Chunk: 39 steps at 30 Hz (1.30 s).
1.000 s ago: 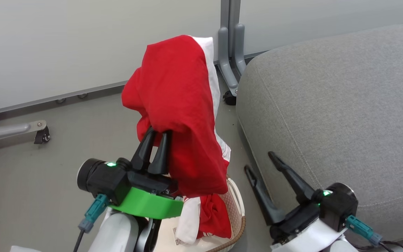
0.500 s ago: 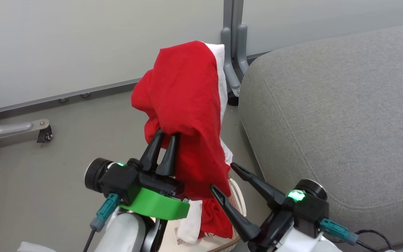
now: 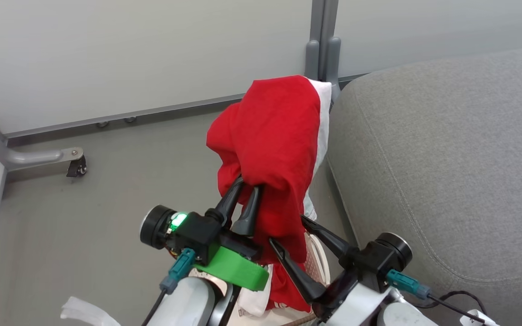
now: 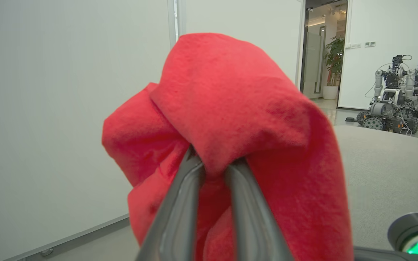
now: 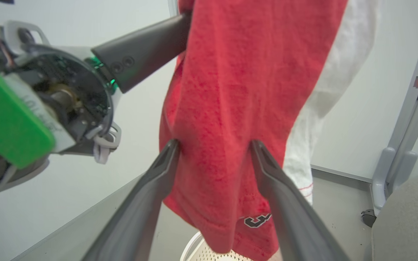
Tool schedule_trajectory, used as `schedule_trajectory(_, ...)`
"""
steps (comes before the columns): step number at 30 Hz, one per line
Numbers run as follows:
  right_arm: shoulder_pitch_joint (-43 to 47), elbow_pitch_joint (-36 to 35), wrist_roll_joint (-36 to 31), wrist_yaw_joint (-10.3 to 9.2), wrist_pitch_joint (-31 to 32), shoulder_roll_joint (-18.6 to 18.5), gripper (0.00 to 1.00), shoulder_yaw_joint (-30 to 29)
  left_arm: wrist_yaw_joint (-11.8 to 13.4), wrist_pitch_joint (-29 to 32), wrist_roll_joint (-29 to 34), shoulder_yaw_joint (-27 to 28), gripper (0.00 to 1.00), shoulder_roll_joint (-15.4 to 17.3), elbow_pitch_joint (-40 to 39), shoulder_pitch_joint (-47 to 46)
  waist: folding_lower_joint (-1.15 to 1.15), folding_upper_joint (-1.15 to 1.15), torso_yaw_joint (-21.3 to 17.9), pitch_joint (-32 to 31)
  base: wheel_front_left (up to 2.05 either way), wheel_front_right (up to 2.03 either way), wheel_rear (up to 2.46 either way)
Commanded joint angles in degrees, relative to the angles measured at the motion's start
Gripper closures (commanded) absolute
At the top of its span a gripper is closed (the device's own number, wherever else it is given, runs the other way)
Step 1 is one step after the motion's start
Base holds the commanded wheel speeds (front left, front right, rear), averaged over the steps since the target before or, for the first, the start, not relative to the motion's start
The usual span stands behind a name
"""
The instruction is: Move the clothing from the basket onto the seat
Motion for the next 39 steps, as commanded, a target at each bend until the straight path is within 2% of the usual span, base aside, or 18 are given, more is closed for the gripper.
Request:
schedule_trajectory(1, -1.1, 0.8, -0.5, -0.04, -0.2, 0.6, 0.0, -0.3, 0.6, 0.0, 0.0, -0.3, 1.0, 0.2, 0.5, -1.0, 0.0, 0.0, 0.5, -0.2, 0.0, 0.0, 0.0)
schedule_trajectory(12, -3.7, 7.8, -0.1, -0.04, -0.2, 4.1, 0.0, 0.2, 2.8, 0.0, -2.3, -4.2, 1.0, 0.2, 1.9, -2.0, 0.0, 0.0, 1.8, -0.4, 0.0, 0.0, 0.0)
schedule_trajectory(27, -4.5, 10.7, -2.7, -0.04, -0.2, 7.6, 0.0, -2.4, 3.3, 0.0, -4.3, -9.1, 1.0, 0.2, 2.7, -2.4, 0.0, 0.0, 2.8, -0.7, 0.0, 0.0, 0.0)
schedule_trajectory(28, -4.4, 10.7, -2.6, -0.04, -0.2, 7.7, 0.05, -2.4, 3.4, 0.0, -4.4, -9.2, 1.0, 0.2, 2.8, -2.4, 0.0, 0.0, 2.9, -0.7, 0.0, 0.0, 0.0)
schedule_trajectory(29, -4.2, 10.8, -2.6, -0.04, -0.2, 7.8, 0.98, -2.5, 3.4, 0.0, -4.5, -9.2, 1.0, 0.2, 2.9, -2.4, 0.0, 0.0, 3.0, -0.7, 0.0, 0.0, 0.0)
schedule_trajectory(30, -4.1, 10.5, -2.8, -0.05, -0.2, 8.0, 1.0, -3.1, 3.5, 0.0, -4.5, -9.2, 1.0, 0.2, 2.9, -2.4, 0.0, 0.0, 3.0, -0.7, 0.0, 0.0, 0.0)
schedule_trajectory(39, -2.5, 8.9, -3.0, -0.04, -0.2, 8.7, 1.0, -6.2, 3.5, 0.0, -4.1, -8.2, 1.0, 0.2, 3.4, -1.5, 0.0, 0.0, 2.9, -0.8, 0.0, 0.0, 0.0)
